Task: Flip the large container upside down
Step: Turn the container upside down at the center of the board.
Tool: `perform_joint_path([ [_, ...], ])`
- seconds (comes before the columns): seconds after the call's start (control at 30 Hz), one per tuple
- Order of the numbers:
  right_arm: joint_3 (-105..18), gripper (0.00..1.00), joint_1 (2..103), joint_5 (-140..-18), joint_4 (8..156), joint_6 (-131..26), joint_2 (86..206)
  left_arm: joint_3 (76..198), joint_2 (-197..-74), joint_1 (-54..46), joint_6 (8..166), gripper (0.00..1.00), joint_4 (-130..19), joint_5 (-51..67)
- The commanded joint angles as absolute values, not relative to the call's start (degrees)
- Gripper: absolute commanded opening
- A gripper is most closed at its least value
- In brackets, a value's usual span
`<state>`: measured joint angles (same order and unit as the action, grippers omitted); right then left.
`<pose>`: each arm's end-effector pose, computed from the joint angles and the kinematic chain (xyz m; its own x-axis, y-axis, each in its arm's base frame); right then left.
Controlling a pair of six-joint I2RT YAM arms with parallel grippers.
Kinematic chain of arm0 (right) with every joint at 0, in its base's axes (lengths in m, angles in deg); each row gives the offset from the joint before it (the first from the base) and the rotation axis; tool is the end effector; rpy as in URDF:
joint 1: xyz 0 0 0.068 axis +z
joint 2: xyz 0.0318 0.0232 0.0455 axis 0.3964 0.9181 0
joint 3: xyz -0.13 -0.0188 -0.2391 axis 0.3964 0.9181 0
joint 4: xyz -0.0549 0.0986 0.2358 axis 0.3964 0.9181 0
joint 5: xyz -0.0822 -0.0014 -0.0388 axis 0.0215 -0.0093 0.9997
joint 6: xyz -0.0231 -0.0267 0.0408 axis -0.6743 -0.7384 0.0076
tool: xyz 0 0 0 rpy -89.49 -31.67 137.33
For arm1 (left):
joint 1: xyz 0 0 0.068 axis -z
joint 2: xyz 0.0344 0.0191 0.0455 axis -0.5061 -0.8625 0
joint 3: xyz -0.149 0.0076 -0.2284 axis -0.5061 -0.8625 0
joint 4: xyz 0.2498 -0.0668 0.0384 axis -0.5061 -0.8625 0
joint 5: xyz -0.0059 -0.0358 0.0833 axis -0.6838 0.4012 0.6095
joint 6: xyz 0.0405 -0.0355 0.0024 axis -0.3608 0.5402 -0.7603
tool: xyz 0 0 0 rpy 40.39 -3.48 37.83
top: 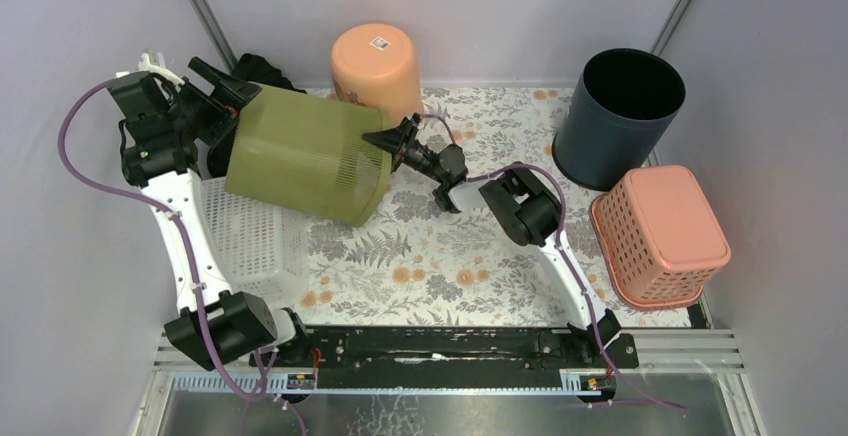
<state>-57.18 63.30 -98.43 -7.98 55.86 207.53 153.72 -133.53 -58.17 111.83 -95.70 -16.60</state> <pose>0.3799 0.3396 0.1756 -0.9668 0.2351 0.0999 -0.0423 -0.5328 0.8452 0.2407 0.1047 0.4481 -0.3102 -0.7291 -0.6101 -0.1641 0.6731 -0.7211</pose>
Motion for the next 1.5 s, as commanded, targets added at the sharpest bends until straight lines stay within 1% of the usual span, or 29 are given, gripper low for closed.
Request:
perform_joint_path([
  [0.0, -51.0, 0.51, 64.4, -99.8, -16.5, 54.3, 205.5, 152.8, -133.9, -57.2, 112.8, 1.0, -93.7, -23.0],
  [0.1, -45.2, 0.56, 63.6, -101.2, -16.4, 52.3, 203.5, 153.8, -134.8, -54.8, 112.3, 1.0, -93.6, -24.5],
  [0.23, -35.7, 0.61, 61.8, -102.5, -16.2, 49.2, 199.7, 154.1, -135.3, -50.7, 111.8, 1.0, -93.6, -24.4],
  [0.3, -31.9, 0.65, 60.8, -103.2, -16.0, 47.9, 197.5, 154.3, -135.3, -48.6, 111.8, 1.0, -93.6, -23.9],
  [0.37, -28.6, 0.71, 59.8, -104.0, -15.9, 46.7, 195.7, 154.6, -135.2, -46.2, 111.7, 1.0, -93.7, -22.9],
  [0.53, -22.1, 0.75, 57.8, -105.6, -14.5, 43.8, 192.0, 154.4, -134.9, -40.0, 112.1, 1.0, -93.6, -19.7],
  [0.7, -16.3, 0.77, 56.6, -106.4, -12.2, 40.2, 188.7, 153.4, -134.2, -35.6, 112.4, 1.0, -93.4, -16.8],
  [0.83, -12.1, 0.78, 55.5, -106.7, -7.2, 35.7, 185.4, 153.8, -133.9, -33.3, 112.5, 1.0, -93.3, -15.6],
  [1.1, -3.2, 0.78, 52.6, -107.6, 1.4, 29.3, 178.7, 153.3, -133.8, -31.2, 110.0, 1.0, -95.2, -15.2],
  [1.33, 3.4, 0.78, 49.2, -108.2, 16.4, 19.2, 168.6, 149.6, -132.2, -30.4, 108.0, 1.0, -96.1, -15.1],
  [1.4, 3.5, 0.78, 49.0, -107.5, 24.8, 13.9, 164.0, 149.6, -131.2, -30.4, 106.9, 1.0, -97.4, -13.5],
  [1.47, 2.2, 0.78, 49.1, -106.2, 39.2, 6.9, 158.3, 150.4, -130.4, -30.4, 105.3, 1.0, -99.8, -10.9],
])
